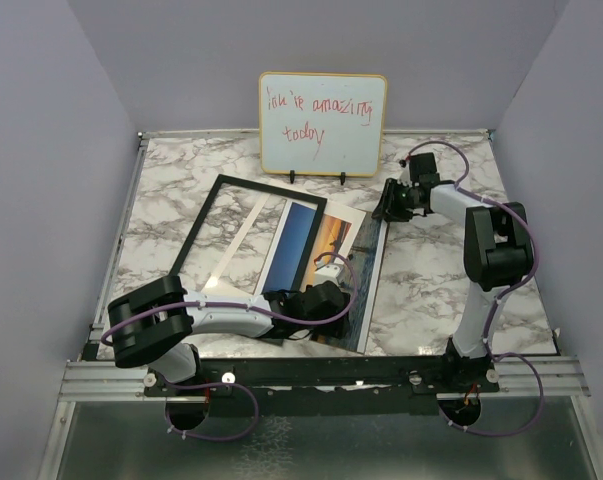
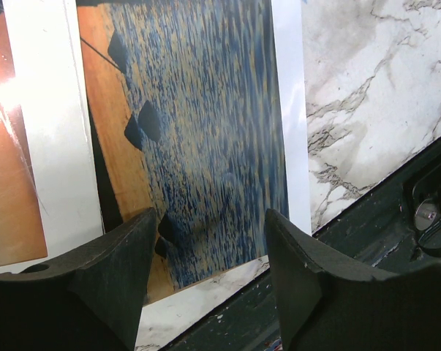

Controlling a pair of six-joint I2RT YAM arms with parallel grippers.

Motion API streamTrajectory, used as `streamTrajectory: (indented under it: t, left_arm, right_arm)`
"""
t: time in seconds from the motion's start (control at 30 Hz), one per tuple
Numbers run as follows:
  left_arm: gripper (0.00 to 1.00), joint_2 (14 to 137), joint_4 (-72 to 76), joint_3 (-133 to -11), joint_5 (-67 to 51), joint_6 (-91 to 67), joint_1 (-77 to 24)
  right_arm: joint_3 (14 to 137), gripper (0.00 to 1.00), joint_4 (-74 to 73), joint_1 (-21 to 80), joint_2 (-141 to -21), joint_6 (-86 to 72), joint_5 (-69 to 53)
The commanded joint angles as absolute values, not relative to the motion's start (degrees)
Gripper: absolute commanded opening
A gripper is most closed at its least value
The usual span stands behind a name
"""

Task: Take the photo out of the frame
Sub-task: Pick up the photo from the photo frame.

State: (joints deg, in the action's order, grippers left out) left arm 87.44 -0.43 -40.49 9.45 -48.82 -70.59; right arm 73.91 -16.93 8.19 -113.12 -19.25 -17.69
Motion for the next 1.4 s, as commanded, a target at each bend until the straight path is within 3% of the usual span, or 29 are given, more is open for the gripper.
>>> streamTrajectory:
  t: [0.0, 0.3, 0.83, 0.97, 1.27, 1.37]
  left_arm:
    - [0.63, 88.76, -5.71, -39.96, 10.55, -48.30, -70.75]
    - [0.62, 89.26, -5.91, -40.58, 10.54, -48.07, -70.75]
    - [0.62, 86.46, -6.44, -40.50, 12.36, -48.72, -70.82]
    - [0.62, 83.74, -5.83, -40.02, 13.30, -49.33, -70.76]
    - [0.64, 73.98, -9.25, -39.78, 18.74, -50.90, -70.75]
    - [0.65, 70.55, -13.05, -39.50, 23.08, -52.45, -70.65]
  right_arm:
    - [70.75, 0.44, -23.97, 9.24, -114.35, -18.03, -21.65]
    - [67.21, 0.44, -21.07, 9.23, -111.92, -20.16, -28.61]
    - [42.19, 0.48, 4.94, 9.32, -95.62, -45.53, -38.60]
    - [36.98, 0.44, 14.28, 10.05, -95.93, -49.70, -43.37]
    - [28.36, 0.40, 26.23, 13.15, -95.73, -54.59, -44.88]
    - [25.90, 0.35, 30.04, 14.01, -95.68, -58.41, -42.94]
